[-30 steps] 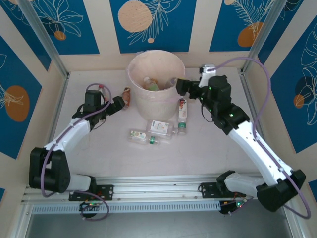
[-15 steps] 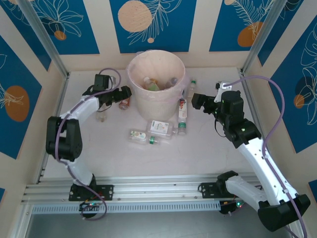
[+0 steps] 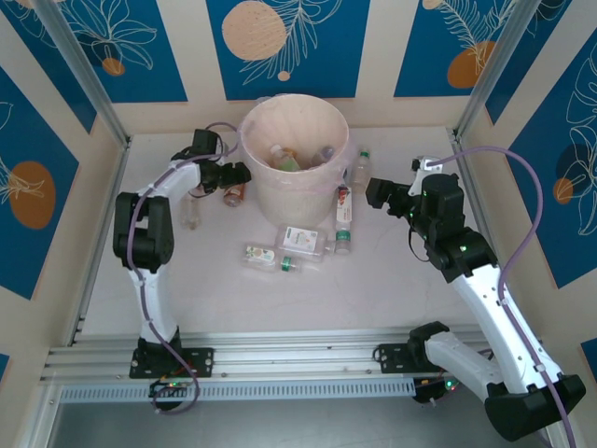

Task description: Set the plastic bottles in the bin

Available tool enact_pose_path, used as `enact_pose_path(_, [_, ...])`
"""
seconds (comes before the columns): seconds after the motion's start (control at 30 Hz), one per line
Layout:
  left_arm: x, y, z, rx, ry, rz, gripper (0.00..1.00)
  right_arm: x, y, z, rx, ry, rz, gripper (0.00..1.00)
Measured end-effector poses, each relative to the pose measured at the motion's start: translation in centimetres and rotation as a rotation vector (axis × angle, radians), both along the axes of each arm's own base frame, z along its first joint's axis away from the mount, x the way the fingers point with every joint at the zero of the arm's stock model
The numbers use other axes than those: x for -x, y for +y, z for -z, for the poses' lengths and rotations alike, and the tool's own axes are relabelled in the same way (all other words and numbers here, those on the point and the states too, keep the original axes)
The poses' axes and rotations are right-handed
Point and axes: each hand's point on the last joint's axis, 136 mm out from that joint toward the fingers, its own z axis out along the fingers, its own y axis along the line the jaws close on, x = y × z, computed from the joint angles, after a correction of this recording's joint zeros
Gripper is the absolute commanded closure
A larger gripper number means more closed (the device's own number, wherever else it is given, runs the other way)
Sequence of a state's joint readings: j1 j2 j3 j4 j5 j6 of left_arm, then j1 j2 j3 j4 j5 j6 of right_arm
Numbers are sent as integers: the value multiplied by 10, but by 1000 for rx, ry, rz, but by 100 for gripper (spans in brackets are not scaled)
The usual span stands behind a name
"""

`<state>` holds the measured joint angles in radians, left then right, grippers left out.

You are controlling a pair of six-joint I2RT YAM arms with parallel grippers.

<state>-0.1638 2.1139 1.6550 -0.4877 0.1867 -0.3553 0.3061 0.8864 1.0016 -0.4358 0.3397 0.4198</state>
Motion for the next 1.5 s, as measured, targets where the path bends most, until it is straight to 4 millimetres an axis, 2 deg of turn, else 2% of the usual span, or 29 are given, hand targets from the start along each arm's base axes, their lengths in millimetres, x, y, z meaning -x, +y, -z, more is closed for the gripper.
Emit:
enact_pose_path(0.23, [-12, -4, 23, -8, 59, 27, 16, 0, -2, 1, -2, 3, 7, 1])
enact_pose_path(0.37, [-8, -2, 41, -22, 107, 26, 17, -1, -5, 7, 2, 15, 17, 1])
enact_pose_path(0.67, [-9, 2, 43, -52, 123, 13, 25, -4, -9, 20, 9, 50, 37, 1])
enact_pose_path(0.83, [-8, 5, 44, -72, 122, 16, 37, -6, -10, 25, 5, 64, 44, 1])
enact_pose_path(0.93, [-8, 5, 44, -71, 122, 15, 39, -7, -10, 26, 4, 69, 46, 1])
enact_pose_path(1.1, [-8, 5, 42, -69, 118, 10, 48, -7, -12, 29, 2, 76, 53, 1])
enact_pose_path(1.27, [3, 6, 42, -64, 128, 9, 53, -7, -13, 32, 1, 82, 59, 1])
enact_pose_path(1.4, [11, 5, 34, -49, 124, 10, 58, -8, -15, 34, 2, 88, 64, 1])
enact_pose_path(1.5, [12, 2, 16, -25, 81, 17, 60, -9, -14, 35, 2, 92, 63, 1])
